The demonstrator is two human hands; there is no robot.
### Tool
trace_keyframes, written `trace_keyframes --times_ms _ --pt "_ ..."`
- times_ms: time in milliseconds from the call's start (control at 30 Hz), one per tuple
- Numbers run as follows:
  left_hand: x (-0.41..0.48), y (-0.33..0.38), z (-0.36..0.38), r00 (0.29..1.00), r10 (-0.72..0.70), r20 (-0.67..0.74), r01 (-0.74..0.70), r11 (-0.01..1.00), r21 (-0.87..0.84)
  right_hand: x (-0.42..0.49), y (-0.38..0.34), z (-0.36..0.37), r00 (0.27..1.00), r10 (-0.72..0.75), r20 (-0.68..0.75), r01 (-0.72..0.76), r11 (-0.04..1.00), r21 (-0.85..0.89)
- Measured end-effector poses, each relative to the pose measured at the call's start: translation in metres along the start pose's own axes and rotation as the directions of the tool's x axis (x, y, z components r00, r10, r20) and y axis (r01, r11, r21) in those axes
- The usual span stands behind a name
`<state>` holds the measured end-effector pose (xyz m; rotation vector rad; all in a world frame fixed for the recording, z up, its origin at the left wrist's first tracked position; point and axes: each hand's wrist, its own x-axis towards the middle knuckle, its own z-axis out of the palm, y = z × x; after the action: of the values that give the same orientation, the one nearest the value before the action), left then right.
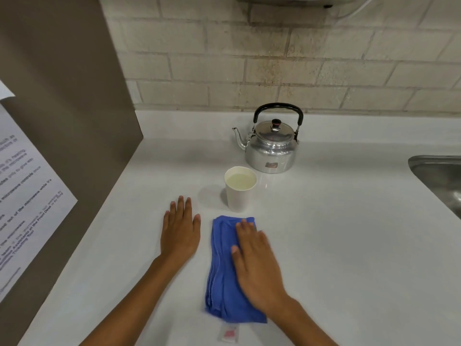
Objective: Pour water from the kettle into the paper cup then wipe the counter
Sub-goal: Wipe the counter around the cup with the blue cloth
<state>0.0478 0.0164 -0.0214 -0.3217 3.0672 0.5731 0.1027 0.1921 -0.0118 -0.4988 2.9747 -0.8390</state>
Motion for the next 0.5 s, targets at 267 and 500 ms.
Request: trace_keyframes --times_ms 267,500 --pt "-0.087 0.075 0.027 0.982 0.188 0.03 -0.182 0.974 -0.136 0.055 0.073 -0.031 0.968 0.217 -0.124 -0.235 0.959 -0.159" --pt "-0.107 0.06 0.016 0.965 0.257 0.058 -0.264 0.939 0.22 0.065 0.087 -0.014 0.962 0.256 -0.098 -0.273 0.921 -0.278"
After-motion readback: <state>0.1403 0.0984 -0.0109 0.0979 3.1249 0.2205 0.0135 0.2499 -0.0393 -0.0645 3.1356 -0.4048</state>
